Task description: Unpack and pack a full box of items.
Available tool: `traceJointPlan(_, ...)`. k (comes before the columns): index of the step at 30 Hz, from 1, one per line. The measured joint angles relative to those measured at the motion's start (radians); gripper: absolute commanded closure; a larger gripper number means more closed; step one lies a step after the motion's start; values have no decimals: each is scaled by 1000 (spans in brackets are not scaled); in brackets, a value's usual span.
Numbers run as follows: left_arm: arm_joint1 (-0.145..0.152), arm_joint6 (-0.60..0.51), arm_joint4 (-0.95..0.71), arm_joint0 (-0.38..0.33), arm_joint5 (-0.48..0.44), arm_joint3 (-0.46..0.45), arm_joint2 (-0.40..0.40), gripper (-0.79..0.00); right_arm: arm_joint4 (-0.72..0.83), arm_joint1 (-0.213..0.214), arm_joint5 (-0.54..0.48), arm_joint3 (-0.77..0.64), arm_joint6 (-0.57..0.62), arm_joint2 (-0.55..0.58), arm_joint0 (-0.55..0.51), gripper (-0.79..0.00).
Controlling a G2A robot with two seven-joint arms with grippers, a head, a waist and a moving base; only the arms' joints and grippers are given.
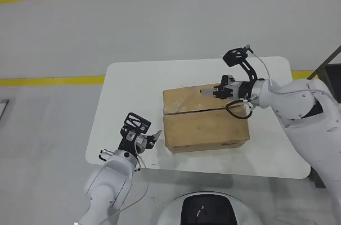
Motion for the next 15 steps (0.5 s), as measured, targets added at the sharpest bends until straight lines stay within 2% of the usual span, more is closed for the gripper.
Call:
traceJointPlan(5,0,0,0,0,0,0,0,-785,3,-25,65,97,82,-114,140,-785)
traceJointPlan(6,0,0,0,0,0,0,0,-785,9,-32,67,124,92,-138,166,-631)
traceJointPlan(7,0,0,0,0,0,0,0,-785,16,-41,65,161,96,-171,199,-542)
traceJointPlan(9,0,0,0,0,0,0,0,-785,26,-57,60,217,94,-219,248,-443)
traceJointPlan(10,0,0,0,0,0,0,0,-785,29,-67,60,253,80,-247,278,-419)
traceJointPlan(11,0,0,0,0,0,0,0,-785,29,-75,62,279,75,-269,298,-431)
traceJointPlan(13,0,0,0,0,0,0,0,-785,32,-94,67,339,88,-322,342,-517)
traceJointPlan(15,0,0,0,0,0,0,0,-785,43,-111,68,386,93,-361,374,-536)
